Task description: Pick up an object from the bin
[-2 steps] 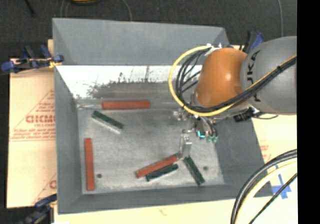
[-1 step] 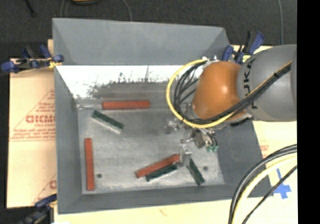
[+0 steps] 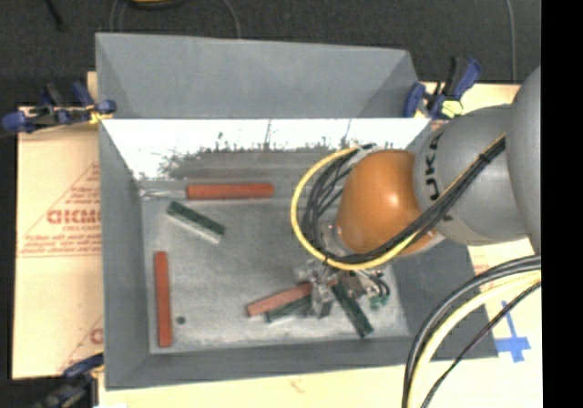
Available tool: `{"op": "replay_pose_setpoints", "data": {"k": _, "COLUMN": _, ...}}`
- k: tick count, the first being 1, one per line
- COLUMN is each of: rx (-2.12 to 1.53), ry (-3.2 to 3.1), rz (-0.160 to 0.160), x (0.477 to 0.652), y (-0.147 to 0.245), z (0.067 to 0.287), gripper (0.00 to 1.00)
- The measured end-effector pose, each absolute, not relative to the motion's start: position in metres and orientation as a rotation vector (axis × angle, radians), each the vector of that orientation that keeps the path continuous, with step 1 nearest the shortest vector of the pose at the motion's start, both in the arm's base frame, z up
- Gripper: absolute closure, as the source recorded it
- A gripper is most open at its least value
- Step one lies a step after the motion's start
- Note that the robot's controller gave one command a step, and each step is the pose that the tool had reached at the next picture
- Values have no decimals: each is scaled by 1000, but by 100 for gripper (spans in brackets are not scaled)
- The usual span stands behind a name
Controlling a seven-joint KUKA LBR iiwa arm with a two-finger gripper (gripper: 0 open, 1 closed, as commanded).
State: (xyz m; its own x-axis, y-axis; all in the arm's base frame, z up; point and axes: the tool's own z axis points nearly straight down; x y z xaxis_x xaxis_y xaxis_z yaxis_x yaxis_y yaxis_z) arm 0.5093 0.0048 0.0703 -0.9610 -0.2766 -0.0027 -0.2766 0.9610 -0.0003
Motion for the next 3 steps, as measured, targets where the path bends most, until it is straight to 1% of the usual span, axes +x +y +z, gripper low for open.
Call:
{"op": "replay_pose_setpoints", "data": {"k": 1, "rx": -439, "ry": 3108, "rz": 0, "x": 509, "y": 5, "z": 70, "gripper": 100}}
{"op": "replay_pose_setpoints", "data": {"k": 2, "rx": -429, "ry": 3116, "rz": 0, "x": 521, "y": 1, "z": 113, "gripper": 100}}
{"op": "replay_pose_setpoints", "data": {"k": 3, "rx": -431, "ry": 3113, "rz": -1, "x": 528, "y": 13, "z": 174, "gripper": 100}}
